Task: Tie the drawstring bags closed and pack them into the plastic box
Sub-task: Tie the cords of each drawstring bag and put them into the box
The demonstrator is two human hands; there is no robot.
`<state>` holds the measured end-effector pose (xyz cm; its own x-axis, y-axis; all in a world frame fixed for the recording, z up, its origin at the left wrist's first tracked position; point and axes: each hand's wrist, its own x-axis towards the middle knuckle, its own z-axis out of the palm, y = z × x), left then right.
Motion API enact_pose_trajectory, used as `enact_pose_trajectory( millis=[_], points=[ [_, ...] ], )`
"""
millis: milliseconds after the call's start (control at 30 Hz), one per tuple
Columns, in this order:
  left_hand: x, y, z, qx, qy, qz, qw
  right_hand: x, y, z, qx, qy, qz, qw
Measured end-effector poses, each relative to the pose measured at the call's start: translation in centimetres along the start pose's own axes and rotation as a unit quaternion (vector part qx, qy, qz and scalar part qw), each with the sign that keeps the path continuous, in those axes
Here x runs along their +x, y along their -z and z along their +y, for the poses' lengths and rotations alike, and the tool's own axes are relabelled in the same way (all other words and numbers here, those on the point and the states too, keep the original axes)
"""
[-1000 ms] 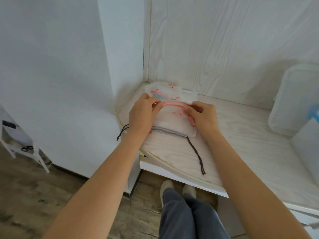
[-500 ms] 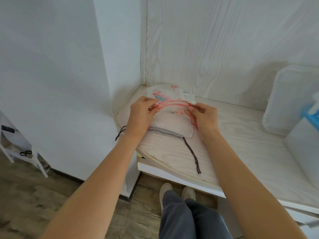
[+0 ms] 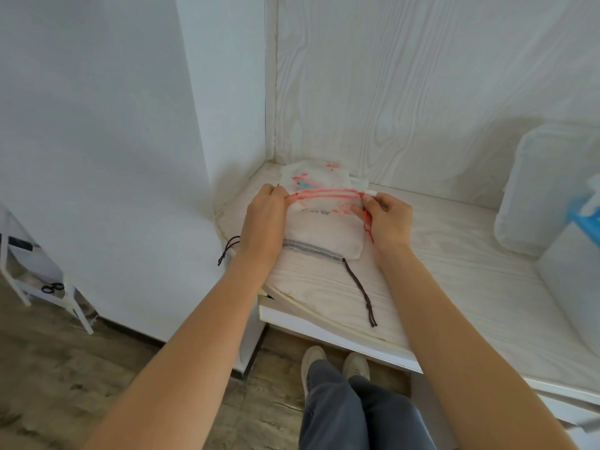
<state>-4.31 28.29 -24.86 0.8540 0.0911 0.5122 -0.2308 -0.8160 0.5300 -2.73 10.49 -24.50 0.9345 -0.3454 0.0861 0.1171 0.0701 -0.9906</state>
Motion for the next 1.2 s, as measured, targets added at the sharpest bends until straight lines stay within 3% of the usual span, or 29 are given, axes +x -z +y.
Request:
enact_pose_trajectory(
  millis=[233, 300, 367, 400, 467, 533, 567, 600, 667, 700, 733, 800, 967, 1000, 1033, 1100, 1133, 1200],
  points=[
    [-0.1, 0.3, 0.5, -0.099, -0.047, 0.024, 0.994, 0.3, 0.1, 0.0, 0.061, -0.052, 0.008, 0.997],
    [0.3, 0.3, -0.1, -0.127, -0.016, 0.036, 0.991, 0.2, 0.0, -0.5, 0.136, -0.084, -0.006, 0.987],
    [0.8, 0.6, -0.7, -0.226, 0.073, 0.028, 0.971, 0.0, 0.0, -0.9, 0.245, -0.129, -0.017, 0.961],
    [0.9, 1.0, -0.8, -0.314, 0.119, 0.014, 0.942, -0.1, 0.0, -1.1, 0.297, -0.152, -0.029, 0.942],
    [1.1, 1.7, -0.9, -0.491, 0.180, -0.026, 0.852, -0.4, 0.1, -1.3, 0.394, -0.192, -0.060, 0.897],
    [1.3, 2.3, -1.0, -0.609, 0.218, -0.068, 0.760, -0.5, 0.1, -1.5, 0.466, -0.220, -0.073, 0.854],
    [1.4, 2.5, -1.1, -0.640, 0.232, -0.083, 0.728, -0.4, 0.0, -1.6, 0.475, -0.215, -0.070, 0.850],
    [1.6, 2.6, -1.2, -0.654, 0.244, -0.095, 0.709, -0.3, -0.1, -1.6, 0.443, -0.193, -0.065, 0.873],
    [1.9, 2.5, -1.3, -0.658, 0.255, -0.115, 0.699, -0.2, -0.6, -1.5, 0.245, -0.074, -0.066, 0.964],
    [2.0, 2.6, -1.3, -0.652, 0.254, -0.121, 0.704, -0.4, -0.8, -1.3, 0.114, 0.009, -0.073, 0.991],
    [2.1, 2.6, -1.3, -0.641, 0.249, -0.125, 0.715, -0.6, -1.0, -1.1, -0.008, 0.088, -0.086, 0.992],
    [2.2, 2.8, -1.6, -0.611, 0.246, -0.117, 0.744, -1.1, -1.1, -0.9, -0.170, 0.194, -0.105, 0.961],
    [1.8, 3.5, -2.7, -0.582, 0.261, -0.068, 0.767, -1.7, -0.6, -1.4, -0.223, 0.254, -0.098, 0.936],
    [1.7, 3.6, -2.4, -0.544, 0.253, -0.064, 0.798, -1.8, -0.6, -1.3, -0.244, 0.268, -0.104, 0.926],
    [1.5, 3.6, -2.1, -0.468, 0.223, -0.061, 0.853, -1.9, -0.6, -1.2, -0.271, 0.279, -0.116, 0.914],
    [1.2, 3.7, -1.4, -0.245, 0.099, -0.078, 0.961, -1.9, -0.6, -1.0, -0.315, 0.276, -0.152, 0.896],
    [1.1, 3.8, -1.0, -0.156, 0.034, -0.101, 0.982, -1.8, -0.5, -1.0, -0.328, 0.268, -0.166, 0.890],
    [0.9, 4.2, -0.3, -0.065, -0.039, -0.156, 0.985, -1.5, -0.3, -0.9, -0.352, 0.264, -0.183, 0.879]
  ],
)
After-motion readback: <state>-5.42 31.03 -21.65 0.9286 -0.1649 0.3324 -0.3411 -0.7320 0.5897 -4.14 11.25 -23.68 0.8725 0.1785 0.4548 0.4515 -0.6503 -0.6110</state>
